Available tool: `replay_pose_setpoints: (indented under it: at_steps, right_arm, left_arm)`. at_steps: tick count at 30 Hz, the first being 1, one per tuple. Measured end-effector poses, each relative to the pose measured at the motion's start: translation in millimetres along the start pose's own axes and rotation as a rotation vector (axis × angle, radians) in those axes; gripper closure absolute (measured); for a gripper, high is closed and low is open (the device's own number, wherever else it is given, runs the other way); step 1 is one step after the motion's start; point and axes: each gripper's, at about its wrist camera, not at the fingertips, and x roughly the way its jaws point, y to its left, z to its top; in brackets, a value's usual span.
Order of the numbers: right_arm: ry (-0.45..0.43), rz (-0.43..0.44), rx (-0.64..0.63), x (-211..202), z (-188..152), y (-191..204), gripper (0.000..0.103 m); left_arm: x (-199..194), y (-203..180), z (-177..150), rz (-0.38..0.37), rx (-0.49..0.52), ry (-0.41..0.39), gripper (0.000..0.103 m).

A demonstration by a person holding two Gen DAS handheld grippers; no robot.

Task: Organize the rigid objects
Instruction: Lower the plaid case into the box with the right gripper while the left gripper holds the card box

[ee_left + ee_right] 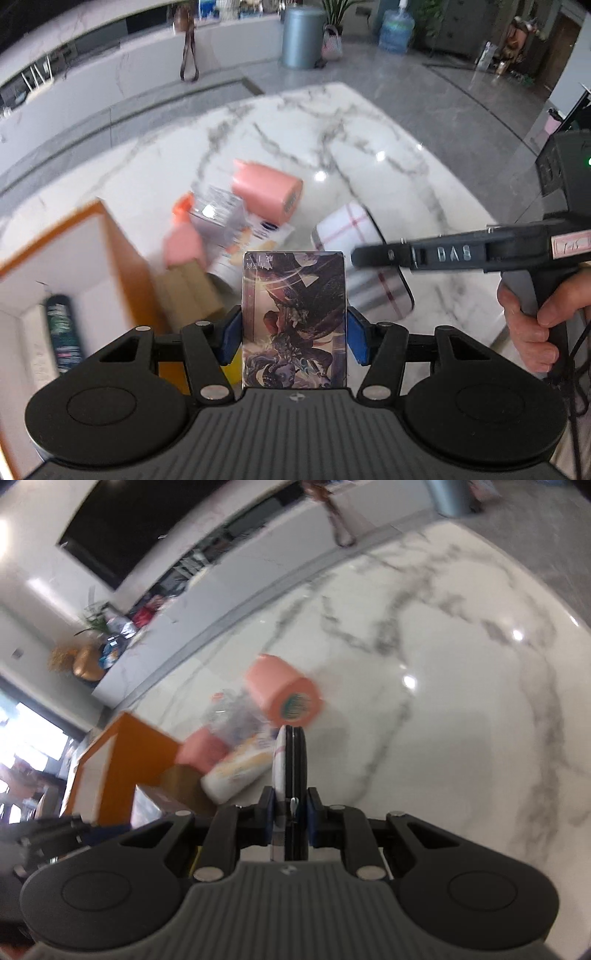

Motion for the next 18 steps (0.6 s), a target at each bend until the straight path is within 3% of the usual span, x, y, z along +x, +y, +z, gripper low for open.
replay_pose_setpoints:
  at_steps: [9,13,18]
  right_arm:
    - [0.035,0.101,-0.321,-31.0,2.9,124.5,0.087]
    - [0.067,0.122,-0.495,-29.6,0.4,187.2,0.087]
    - [0.125,0.104,-0.714,-0.4,-12.7,249.4,0.087]
  left_arm:
    - [-75.4,64.9,-26.5,0.151,-0.001,-0.051,0.038]
    - [-83.9,92.8,-44.3,0.206,-0.006,-0.04,0.038]
    - [-80.3,119.9,-64.5,0.216,0.011,-0.049,0.038]
